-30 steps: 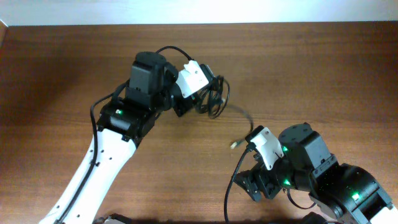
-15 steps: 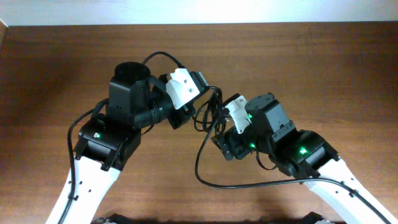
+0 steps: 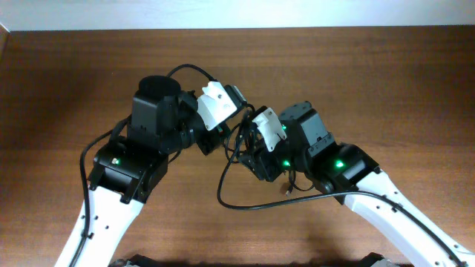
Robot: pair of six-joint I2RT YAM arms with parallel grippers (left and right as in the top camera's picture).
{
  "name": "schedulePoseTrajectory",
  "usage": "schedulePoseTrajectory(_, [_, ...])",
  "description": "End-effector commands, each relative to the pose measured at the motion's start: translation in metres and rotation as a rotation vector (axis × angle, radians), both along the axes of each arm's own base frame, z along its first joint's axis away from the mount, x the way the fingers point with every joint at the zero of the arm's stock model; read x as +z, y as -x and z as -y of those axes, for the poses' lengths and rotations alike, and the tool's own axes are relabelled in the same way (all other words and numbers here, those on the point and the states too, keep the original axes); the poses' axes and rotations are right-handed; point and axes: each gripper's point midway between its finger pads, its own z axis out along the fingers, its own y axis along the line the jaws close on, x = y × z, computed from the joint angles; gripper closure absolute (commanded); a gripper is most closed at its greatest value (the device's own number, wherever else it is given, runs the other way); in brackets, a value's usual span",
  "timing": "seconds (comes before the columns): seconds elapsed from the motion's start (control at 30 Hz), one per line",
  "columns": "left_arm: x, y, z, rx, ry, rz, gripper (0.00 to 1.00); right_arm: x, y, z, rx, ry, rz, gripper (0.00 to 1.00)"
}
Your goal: Untangle cables
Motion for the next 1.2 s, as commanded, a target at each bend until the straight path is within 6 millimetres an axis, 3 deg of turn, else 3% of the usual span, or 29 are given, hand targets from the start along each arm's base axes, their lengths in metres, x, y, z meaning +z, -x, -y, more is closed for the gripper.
schedulePoseTrajectory(0.0, [0.013,0.002,0.001,-0.004,0.026,0.022,1.0,0.009,-0.005,-0.005,0.0,-0.02,0.03,0.62])
schedulePoseTrajectory(0.03, [0.013,0.002,0.001,-0.004,0.026,0.022,1.0,0.009,-0.005,-0.005,0.0,-0.02,0.03,0.73])
schedulePoseTrajectory(0.07, [0.013,0.002,0.001,-0.004,0.026,0.022,1.0,0.009,-0.005,-0.005,0.0,-0.02,0.03,0.93])
schedulePoseTrajectory(0.27, [0.012,0.002,0.001,-0.004,0.024,0.019,1.0,0.008,-0.006,-0.004,-0.026,-0.025,0.014,0.96])
schedulePoseTrajectory(0.33, [0.011,0.003,0.0,-0.004,0.022,0.014,1.0,0.002,-0.02,0.013,-0.161,0.034,0.019,0.96])
schedulePoseTrajectory(0.4, [0.007,-0.001,-0.006,0.038,-0.006,0.01,1.0,-0.009,-0.035,0.051,-0.382,0.168,0.039,0.96])
schedulePoseTrajectory(0.47, [-0.002,-0.017,-0.031,0.192,-0.099,0.029,1.0,-0.007,-0.039,0.096,-0.58,0.297,0.083,0.96])
schedulePoseTrajectory(0.57, [-0.013,-0.027,-0.062,0.349,-0.214,0.026,1.0,0.022,-0.033,0.13,-0.698,0.328,0.184,0.96])
schedulePoseTrajectory(0.73, [-0.03,-0.026,-0.116,0.628,-0.357,-0.028,1.0,0.097,0.007,0.195,-0.879,0.244,0.39,0.96])
schedulePoseTrajectory(0.8, [-0.032,-0.025,-0.123,0.67,-0.368,-0.041,1.0,0.12,0.028,0.227,-0.996,0.189,0.453,0.96])
schedulePoseTrajectory(0.9, [-0.036,-0.021,-0.124,0.667,-0.381,-0.06,1.0,0.14,0.053,0.247,-1.032,0.092,0.509,0.96])
schedulePoseTrajectory(0.97, [-0.038,-0.019,-0.115,0.66,-0.305,-0.104,0.18,0.142,0.058,0.242,-0.994,0.043,0.497,0.96])
schedulePoseTrajectory(1.0, [-0.041,-0.014,-0.094,0.557,-0.243,-0.145,0.01,0.141,0.058,0.236,-0.963,0.027,0.481,0.96])
schedulePoseTrajectory(1.03, [-0.041,0.0,-0.058,0.373,-0.132,-0.216,0.01,0.139,0.059,0.228,-0.926,0.009,0.462,0.96])
schedulePoseTrajectory(1.07, [-0.038,0.012,-0.036,0.241,-0.075,-0.246,0.01,0.138,0.059,0.226,-0.918,0.005,0.457,0.96])
schedulePoseTrajectory(1.13, [-0.028,0.04,0.0,-0.032,0.025,-0.28,0.02,0.137,0.06,0.219,-0.884,-0.011,0.439,0.96])
schedulePoseTrajectory(1.17, [-0.027,0.048,0.011,-0.11,0.056,-0.303,0.08,0.136,0.061,0.215,-0.862,-0.022,0.428,0.96])
